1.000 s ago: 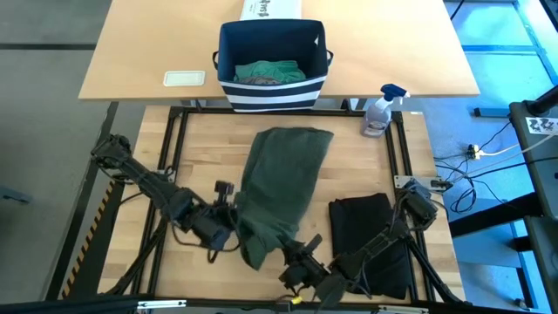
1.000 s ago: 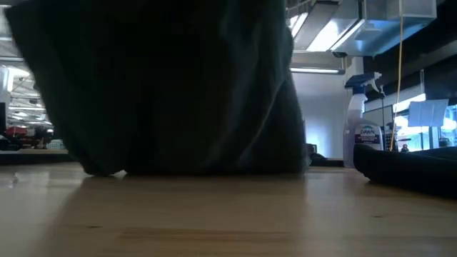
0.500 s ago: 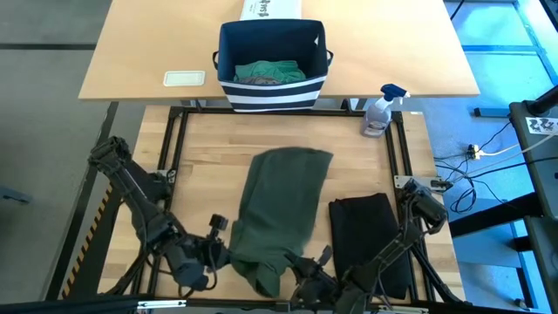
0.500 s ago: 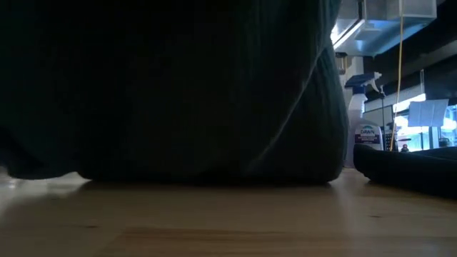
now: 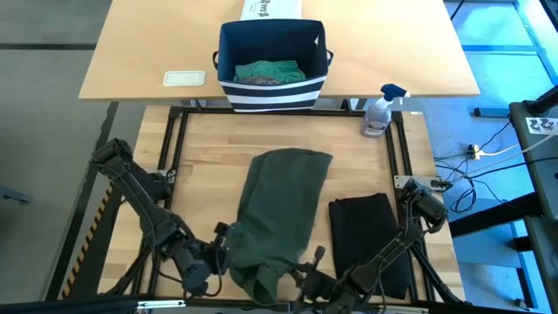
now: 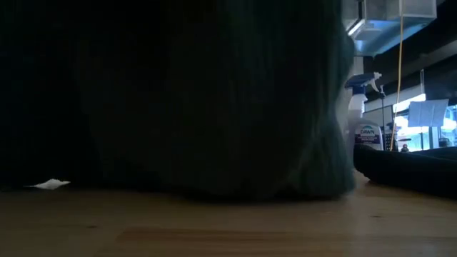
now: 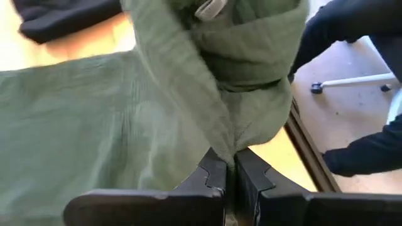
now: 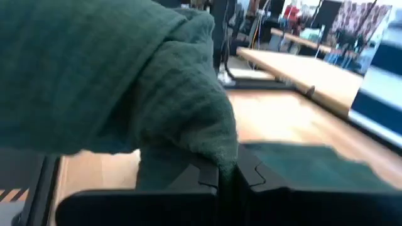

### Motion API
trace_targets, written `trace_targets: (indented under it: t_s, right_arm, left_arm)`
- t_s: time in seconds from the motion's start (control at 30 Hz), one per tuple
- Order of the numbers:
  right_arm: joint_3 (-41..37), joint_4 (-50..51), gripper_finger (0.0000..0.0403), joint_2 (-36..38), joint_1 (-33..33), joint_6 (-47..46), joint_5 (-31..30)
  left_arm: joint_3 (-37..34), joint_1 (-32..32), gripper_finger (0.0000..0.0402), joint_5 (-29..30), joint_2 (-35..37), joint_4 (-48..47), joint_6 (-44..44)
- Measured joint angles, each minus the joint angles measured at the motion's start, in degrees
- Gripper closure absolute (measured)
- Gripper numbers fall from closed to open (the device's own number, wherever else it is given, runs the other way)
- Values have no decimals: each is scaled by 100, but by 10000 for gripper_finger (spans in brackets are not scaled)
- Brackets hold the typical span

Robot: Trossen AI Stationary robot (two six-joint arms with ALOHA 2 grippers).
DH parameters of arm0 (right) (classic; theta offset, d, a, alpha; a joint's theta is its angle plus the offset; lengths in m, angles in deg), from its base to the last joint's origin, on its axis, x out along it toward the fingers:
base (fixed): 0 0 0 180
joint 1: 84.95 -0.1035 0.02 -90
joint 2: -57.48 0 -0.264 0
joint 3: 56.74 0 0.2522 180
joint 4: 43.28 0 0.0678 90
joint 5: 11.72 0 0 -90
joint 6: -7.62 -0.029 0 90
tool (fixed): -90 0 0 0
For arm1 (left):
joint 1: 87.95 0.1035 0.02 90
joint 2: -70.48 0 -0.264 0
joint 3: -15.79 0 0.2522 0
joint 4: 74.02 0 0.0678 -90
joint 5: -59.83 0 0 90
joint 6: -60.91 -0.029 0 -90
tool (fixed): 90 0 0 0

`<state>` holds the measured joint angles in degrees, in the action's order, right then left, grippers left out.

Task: Fold Laundry from Bin
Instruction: Fold the green polo shirt

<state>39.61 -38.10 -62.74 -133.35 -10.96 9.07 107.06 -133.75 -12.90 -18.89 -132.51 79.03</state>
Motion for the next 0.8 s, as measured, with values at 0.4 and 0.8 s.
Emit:
trace_targets:
  t_s: [0.4, 0.8]
  right_arm:
    - [-154, 1059, 402, -57, -266, -2072, 326]
    - [-369, 576, 402, -336, -376, -2024, 119]
  left_arm:
    - [-1416, 107, 401, -191, -69, 2229, -80]
    - [-1459, 90, 401, -283, -780, 2935, -295]
